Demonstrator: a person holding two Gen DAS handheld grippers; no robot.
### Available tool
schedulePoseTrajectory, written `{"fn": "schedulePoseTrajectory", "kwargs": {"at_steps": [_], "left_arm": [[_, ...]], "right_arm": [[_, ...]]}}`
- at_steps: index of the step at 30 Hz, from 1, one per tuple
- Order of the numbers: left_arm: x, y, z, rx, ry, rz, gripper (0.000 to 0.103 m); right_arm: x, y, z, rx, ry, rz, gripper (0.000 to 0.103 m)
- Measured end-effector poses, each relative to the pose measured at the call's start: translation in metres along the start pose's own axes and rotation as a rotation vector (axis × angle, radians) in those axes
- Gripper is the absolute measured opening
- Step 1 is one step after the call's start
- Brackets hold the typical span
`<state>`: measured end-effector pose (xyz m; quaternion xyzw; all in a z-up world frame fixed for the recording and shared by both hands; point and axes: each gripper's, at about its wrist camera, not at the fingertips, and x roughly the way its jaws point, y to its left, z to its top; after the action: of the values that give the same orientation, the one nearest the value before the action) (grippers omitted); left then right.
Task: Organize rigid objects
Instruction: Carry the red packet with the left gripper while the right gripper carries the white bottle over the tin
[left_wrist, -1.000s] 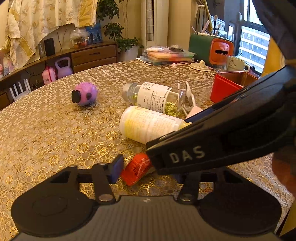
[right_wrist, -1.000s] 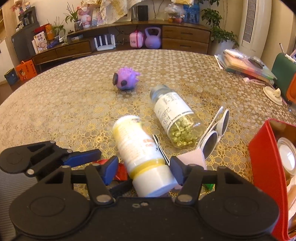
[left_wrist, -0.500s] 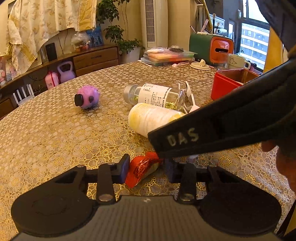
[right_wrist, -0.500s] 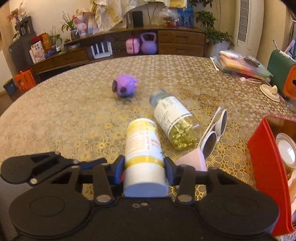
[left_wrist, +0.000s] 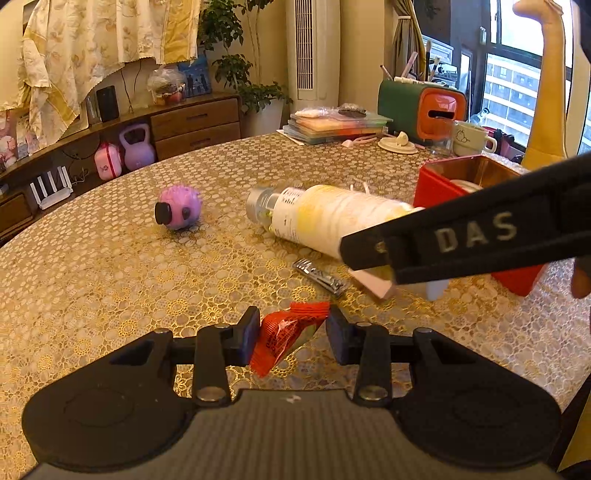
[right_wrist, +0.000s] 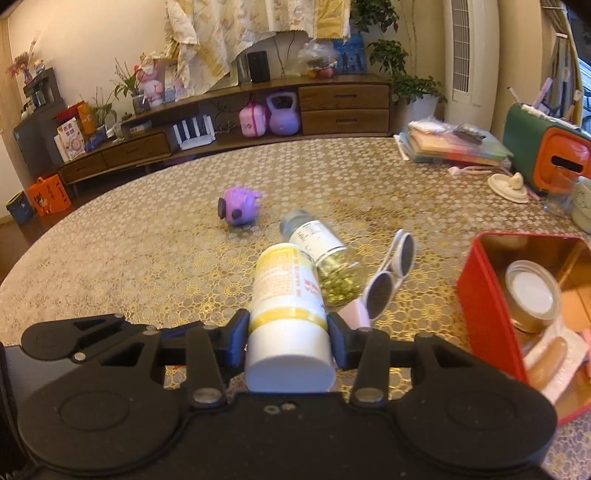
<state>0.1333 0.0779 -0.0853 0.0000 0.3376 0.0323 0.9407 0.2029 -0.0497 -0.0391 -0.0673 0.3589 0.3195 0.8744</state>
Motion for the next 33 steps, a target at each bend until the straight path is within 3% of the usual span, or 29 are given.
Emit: {"fn": "schedulePoseTrajectory", "kwargs": {"at_steps": [13,33], "left_arm": [[-0.033,-0.031,0.025,-0.010,-0.023,-0.040,0.038],[-0.051,-0.123,0.063,0.084,-0.088,-0.144,0.038]], "right_arm": [[-0.064,-0.044,-0.005,0.073,-0.076,-0.046,0.044],[-0.121,-0.131,-0.030,0.197,-0.150,-0.153,0.044]]}}
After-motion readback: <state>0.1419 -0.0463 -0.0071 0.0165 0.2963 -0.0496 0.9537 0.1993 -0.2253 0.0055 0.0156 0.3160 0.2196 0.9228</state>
